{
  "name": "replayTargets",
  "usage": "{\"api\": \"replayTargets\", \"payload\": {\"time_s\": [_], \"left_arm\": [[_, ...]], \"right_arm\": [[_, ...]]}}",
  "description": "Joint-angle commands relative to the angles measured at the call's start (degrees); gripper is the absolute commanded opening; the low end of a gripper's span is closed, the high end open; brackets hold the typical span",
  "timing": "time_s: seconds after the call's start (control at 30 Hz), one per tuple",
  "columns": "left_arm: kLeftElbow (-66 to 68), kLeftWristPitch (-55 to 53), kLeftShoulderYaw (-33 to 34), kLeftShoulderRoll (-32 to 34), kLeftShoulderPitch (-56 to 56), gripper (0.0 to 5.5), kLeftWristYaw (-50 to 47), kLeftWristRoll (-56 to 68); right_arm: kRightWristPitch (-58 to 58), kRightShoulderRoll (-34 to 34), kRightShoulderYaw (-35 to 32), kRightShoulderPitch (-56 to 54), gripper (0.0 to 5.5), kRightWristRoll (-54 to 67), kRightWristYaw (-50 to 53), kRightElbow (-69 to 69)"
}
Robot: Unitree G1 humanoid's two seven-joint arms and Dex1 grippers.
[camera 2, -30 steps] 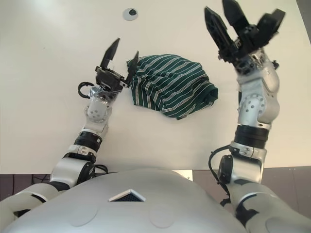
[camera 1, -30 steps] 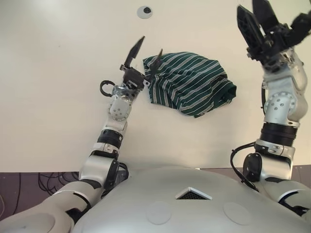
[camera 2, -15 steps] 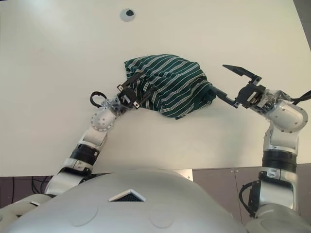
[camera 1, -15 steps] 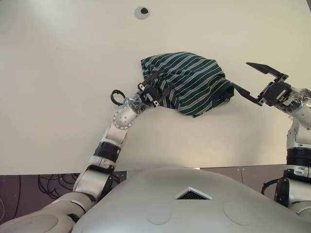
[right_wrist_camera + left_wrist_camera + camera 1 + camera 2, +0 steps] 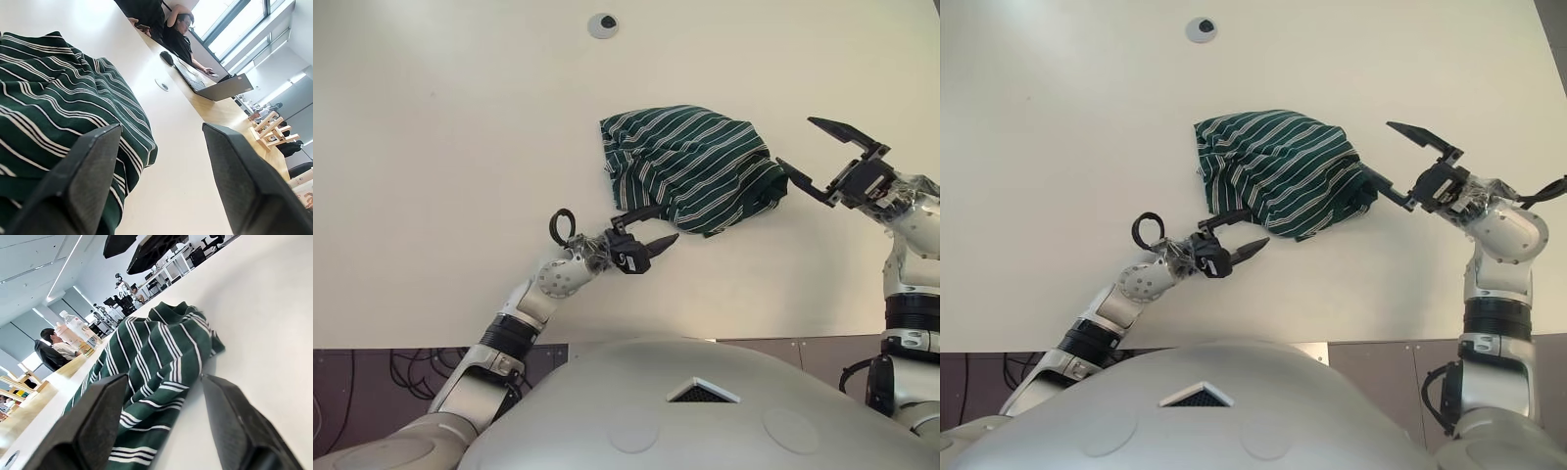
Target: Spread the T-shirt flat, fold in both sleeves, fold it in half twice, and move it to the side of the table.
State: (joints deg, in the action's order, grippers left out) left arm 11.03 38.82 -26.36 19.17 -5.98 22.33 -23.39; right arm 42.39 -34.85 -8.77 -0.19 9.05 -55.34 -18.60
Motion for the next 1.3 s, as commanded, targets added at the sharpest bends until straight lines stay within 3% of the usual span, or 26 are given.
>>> {"api": "replayTargets", "payload": {"time_s": [0.03, 0.13, 0.37, 0.53, 1.17, 1.3], "left_arm": [[1.26, -4.35, -2.85, 0.54, -1.24, 2.74, -0.24, -5.53], [-0.91, -7.80, -4.54, 1.05, -1.59, 2.74, 1.29, -7.30], [-14.25, -27.23, -5.35, 0.83, -3.60, 2.74, 7.55, -11.04], [-19.02, -33.29, -7.22, 1.52, -4.51, 2.74, 9.83, -12.09], [-13.25, -35.31, -10.56, 0.44, 0.81, 0.21, 6.33, -12.43], [-13.37, -34.48, -10.99, 0.25, 0.59, 0.02, 6.19, -10.82]], "right_arm": [[0.21, -1.80, 0.78, -0.46, 3.03, 0.64, 0.48, 0.76], [-0.02, -1.94, 1.24, -0.89, 3.03, 0.72, 0.67, 0.79], [-0.33, -1.48, 2.83, -2.46, 3.03, 0.60, 0.91, 0.05], [-0.40, -1.44, 3.23, -2.64, 3.03, 0.75, 1.20, -0.34], [0.37, -1.36, 4.66, -3.35, 3.07, 0.30, 2.56, -2.44], [0.31, -1.41, 4.68, -3.31, 3.07, 0.29, 2.66, -2.53]]}}
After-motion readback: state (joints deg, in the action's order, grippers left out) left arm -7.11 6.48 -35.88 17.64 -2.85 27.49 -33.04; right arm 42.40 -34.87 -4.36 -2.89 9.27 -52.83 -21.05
